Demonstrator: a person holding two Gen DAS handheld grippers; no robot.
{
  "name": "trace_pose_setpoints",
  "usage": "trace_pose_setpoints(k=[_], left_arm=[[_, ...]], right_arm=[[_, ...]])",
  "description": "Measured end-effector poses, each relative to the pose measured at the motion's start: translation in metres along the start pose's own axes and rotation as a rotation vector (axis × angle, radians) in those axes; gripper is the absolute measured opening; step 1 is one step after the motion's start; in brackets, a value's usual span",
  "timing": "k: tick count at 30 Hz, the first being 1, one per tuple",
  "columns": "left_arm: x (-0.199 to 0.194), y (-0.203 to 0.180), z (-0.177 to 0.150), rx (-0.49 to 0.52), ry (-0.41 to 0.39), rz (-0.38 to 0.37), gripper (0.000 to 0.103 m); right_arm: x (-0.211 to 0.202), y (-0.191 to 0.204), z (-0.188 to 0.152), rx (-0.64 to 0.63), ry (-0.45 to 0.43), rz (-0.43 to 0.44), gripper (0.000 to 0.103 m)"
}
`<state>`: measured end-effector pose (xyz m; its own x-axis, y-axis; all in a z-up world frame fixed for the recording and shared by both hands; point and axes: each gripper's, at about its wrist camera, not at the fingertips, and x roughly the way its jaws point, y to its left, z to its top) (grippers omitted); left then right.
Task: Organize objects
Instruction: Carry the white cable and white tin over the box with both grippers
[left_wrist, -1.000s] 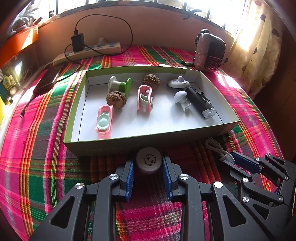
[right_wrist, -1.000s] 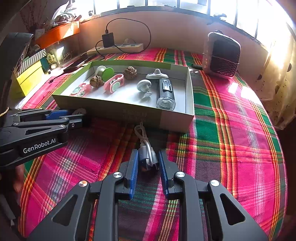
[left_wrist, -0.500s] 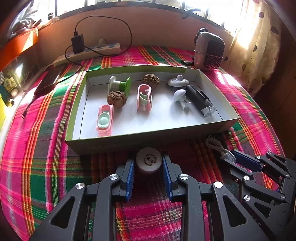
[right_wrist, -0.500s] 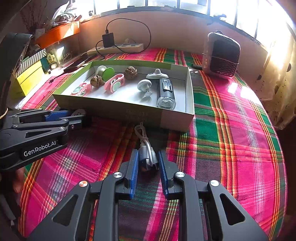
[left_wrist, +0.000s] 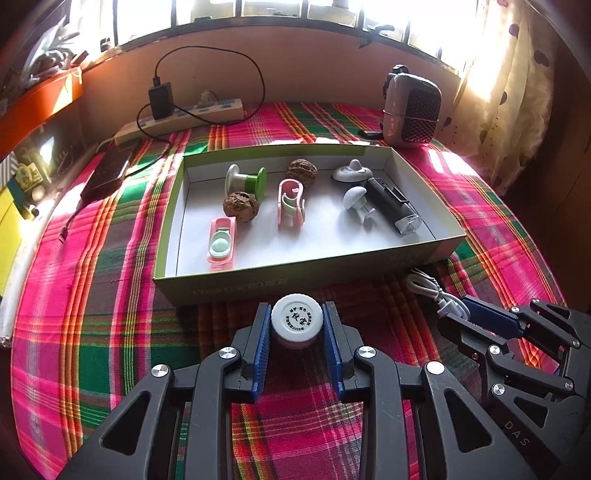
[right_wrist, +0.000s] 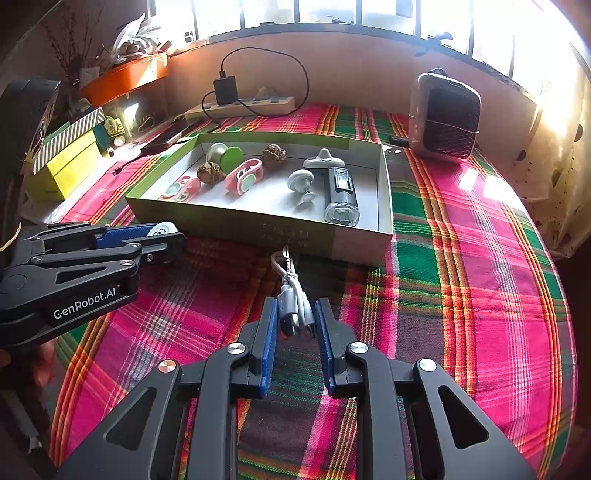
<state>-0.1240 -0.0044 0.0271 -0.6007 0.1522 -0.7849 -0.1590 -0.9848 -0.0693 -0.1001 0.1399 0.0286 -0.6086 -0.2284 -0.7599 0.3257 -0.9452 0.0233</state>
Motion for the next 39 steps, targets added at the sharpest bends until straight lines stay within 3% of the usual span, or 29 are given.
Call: trace_pose_setpoints(k=[10, 19, 39], left_arm=[[-0.018, 0.005, 0.007, -0.001, -0.043, -0.01, 0.025], [-0.016, 0.012, 0.022, -0.022, -0.052, -0.037, 0.025], [0.025, 0.019, 0.051, -0.028, -0.012, -0.029, 0.025]], right_arm=[[-0.019, 0.001, 0.014, 0.015, -0.048, 0.044, 0.022], [-0.016, -0.005, 0.041, 0.027, -0.076, 0.025, 0.022], [0.044, -0.007, 0.092, 0.097, 0.001, 0.089, 0.022]])
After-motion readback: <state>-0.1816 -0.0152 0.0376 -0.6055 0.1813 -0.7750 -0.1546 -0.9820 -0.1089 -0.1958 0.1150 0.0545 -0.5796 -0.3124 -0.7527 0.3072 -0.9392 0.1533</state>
